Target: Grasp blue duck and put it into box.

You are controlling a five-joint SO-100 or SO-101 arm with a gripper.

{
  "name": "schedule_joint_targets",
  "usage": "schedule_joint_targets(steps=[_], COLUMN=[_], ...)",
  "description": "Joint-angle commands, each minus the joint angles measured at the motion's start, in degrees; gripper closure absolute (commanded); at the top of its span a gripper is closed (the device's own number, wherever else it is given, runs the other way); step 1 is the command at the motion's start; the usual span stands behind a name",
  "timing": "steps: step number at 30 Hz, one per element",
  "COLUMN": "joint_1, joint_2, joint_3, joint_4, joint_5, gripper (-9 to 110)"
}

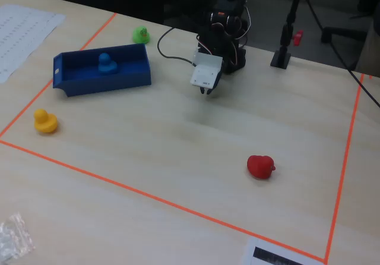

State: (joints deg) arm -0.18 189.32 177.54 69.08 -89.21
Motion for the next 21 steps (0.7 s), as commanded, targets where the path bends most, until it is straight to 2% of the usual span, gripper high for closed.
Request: schedule_joint_targets(steps=[1, 6, 21], joint_1=[0.0, -1.2, 1.1], joint_2=[0.4, 0.4, 0.4], joint_3=[0.6, 0.7, 0.7], joint_4=[3.1, 7.9, 7.9], joint_5=[-0.3, -0.1, 0.0], gripper=[101, 101, 98])
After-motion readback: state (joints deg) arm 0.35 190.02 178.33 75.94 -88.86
